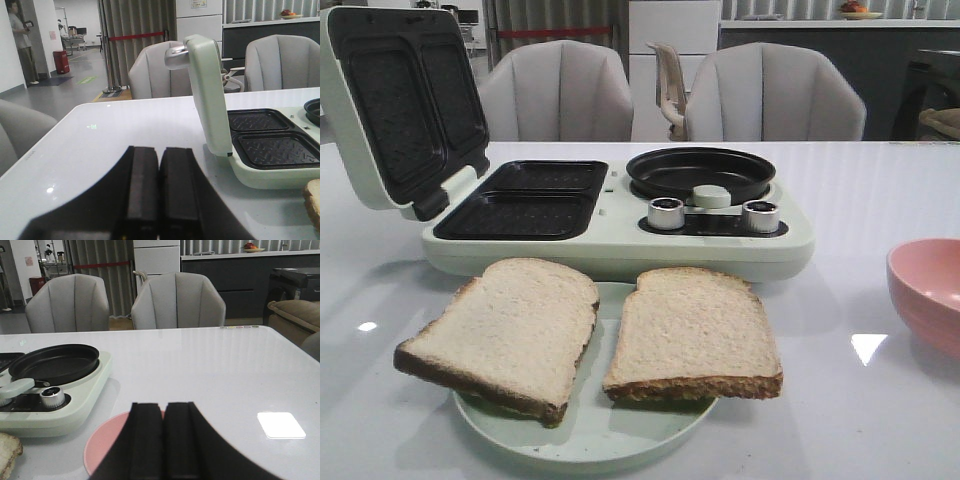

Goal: Make breakfast with bread and shrimp

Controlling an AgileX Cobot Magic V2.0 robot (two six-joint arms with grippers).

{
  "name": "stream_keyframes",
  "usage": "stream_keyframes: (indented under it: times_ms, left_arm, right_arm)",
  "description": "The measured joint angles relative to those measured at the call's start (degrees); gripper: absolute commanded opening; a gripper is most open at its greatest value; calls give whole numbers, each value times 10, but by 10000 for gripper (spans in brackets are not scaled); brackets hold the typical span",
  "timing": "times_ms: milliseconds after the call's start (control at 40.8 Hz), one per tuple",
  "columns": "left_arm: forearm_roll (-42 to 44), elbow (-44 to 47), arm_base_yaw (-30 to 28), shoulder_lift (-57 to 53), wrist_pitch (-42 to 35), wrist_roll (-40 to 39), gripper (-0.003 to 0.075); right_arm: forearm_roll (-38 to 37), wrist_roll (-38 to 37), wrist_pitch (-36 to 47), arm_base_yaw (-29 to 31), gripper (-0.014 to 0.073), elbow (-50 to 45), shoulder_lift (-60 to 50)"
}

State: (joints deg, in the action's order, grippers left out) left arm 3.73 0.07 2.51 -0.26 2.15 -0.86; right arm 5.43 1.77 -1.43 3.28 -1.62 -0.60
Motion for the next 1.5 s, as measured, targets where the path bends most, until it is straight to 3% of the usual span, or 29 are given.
stream_keyframes:
  times_ms: [1103, 1373, 1496]
  left_arm:
    - [0, 0, 0, 0, -3, 0, 101]
    - [0, -1, 0, 0, -81, 0, 101]
    - [0, -31, 0, 0, -78, 0, 101]
  right_arm:
    - [0, 0, 3, -16, 39, 0, 0]
    - [0, 0, 34, -16, 39, 6, 0]
    - [0, 0, 25, -16, 39, 60, 0]
